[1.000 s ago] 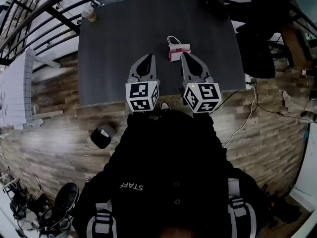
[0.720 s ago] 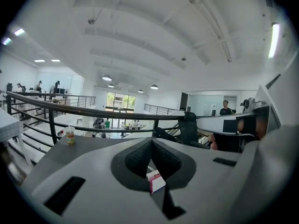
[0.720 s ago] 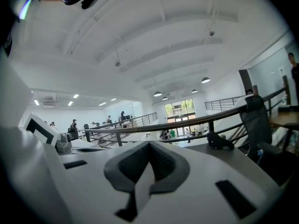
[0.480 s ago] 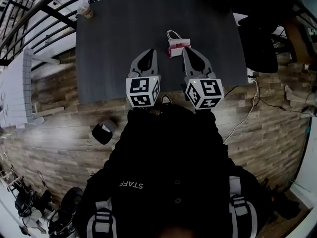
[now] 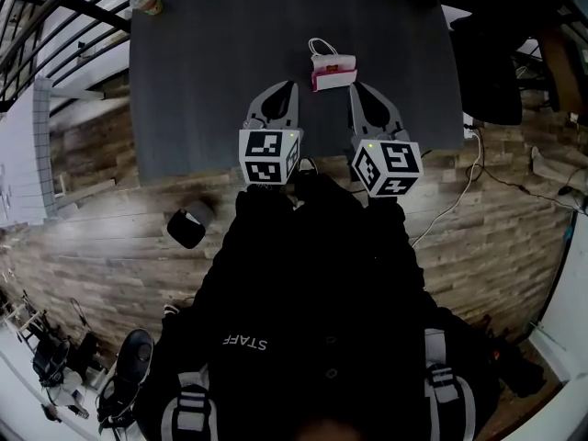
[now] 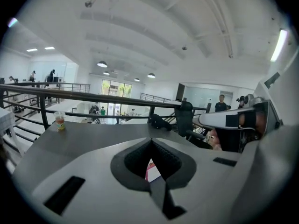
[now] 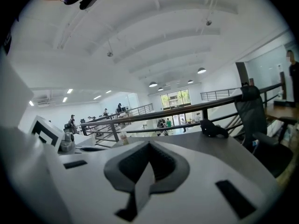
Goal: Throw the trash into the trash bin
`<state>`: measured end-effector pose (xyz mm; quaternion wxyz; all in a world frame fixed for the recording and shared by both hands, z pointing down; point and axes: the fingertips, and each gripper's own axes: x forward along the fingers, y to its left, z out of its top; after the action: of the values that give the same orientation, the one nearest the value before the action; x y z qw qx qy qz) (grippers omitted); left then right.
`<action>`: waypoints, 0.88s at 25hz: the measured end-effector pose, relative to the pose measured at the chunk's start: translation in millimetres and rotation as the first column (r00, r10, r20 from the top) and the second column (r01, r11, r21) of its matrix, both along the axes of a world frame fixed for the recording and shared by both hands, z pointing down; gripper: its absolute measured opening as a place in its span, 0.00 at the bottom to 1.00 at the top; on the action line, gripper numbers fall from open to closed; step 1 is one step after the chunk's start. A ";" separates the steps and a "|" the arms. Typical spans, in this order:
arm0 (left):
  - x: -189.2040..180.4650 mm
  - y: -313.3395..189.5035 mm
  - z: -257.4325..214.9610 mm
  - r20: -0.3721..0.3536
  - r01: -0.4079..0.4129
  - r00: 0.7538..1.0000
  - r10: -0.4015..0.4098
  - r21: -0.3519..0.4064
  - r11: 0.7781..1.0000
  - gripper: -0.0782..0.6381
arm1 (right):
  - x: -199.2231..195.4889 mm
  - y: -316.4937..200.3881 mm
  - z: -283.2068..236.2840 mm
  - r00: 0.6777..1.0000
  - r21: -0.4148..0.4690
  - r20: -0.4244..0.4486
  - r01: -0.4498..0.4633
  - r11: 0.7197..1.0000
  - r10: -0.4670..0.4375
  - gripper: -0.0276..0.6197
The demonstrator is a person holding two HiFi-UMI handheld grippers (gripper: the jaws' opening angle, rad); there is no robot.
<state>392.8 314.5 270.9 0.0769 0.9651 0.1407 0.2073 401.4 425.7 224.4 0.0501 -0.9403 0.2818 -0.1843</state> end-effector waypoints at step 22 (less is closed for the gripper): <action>56.3 33.7 175.6 0.219 -0.132 0.967 0.130 -0.005 0.991 0.11 | 36.7 10.5 147.7 0.974 -0.052 0.222 0.045 0.998 -0.033 0.07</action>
<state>449.1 348.1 446.5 0.0735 0.9253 0.1940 0.3174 438.1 436.2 372.1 0.0510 -0.9092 0.2876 -0.2968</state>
